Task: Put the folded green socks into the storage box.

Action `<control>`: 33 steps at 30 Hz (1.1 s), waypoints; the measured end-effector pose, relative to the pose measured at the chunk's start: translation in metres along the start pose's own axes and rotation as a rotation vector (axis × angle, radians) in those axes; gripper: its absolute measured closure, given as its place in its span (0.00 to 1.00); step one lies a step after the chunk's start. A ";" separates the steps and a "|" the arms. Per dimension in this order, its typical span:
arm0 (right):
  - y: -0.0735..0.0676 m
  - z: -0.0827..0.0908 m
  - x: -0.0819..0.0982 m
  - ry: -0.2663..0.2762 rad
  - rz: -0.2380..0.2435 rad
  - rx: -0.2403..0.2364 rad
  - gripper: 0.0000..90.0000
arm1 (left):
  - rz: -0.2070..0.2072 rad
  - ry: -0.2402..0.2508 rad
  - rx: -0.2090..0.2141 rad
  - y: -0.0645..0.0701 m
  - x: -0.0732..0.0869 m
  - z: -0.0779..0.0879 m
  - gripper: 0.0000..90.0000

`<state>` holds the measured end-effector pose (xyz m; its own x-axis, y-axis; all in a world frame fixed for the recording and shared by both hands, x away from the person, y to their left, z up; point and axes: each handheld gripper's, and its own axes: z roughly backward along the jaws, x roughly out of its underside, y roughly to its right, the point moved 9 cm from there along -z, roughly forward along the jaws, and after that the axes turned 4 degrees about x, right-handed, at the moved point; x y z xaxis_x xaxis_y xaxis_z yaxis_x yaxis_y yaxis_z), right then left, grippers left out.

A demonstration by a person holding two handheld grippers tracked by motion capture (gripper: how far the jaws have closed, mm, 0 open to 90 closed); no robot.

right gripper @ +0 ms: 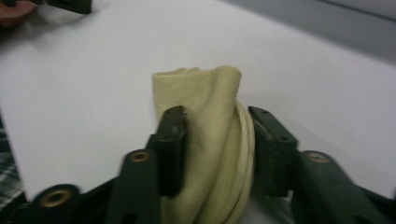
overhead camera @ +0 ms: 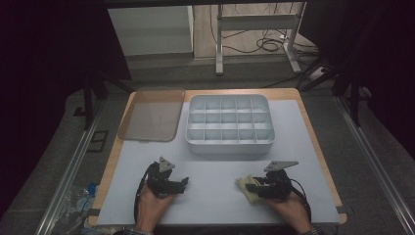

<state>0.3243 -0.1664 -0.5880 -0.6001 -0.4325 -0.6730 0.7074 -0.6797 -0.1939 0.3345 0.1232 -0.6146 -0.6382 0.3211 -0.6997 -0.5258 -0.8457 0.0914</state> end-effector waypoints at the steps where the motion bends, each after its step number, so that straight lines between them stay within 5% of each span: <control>1: 0.000 0.000 0.000 -0.001 -0.005 -0.012 0.72 | -0.001 -0.001 0.000 0.000 0.000 0.000 0.08; 4: -0.001 0.000 0.001 0.004 -0.013 -0.034 0.76 | 0.000 0.000 0.000 0.000 0.000 0.000 0.08; 13: -0.007 0.003 -0.003 0.004 0.017 0.010 0.79 | 0.001 0.002 0.001 0.000 0.000 0.000 0.07; 33: 0.003 0.028 -0.036 0.110 0.056 0.085 0.78 | 0.000 0.003 -0.001 0.000 0.000 0.000 0.07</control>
<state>0.3378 -0.1697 -0.5446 -0.5126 -0.4072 -0.7559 0.7016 -0.7061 -0.0954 0.3344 0.1234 -0.6151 -0.6363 0.3199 -0.7020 -0.5254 -0.8460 0.0907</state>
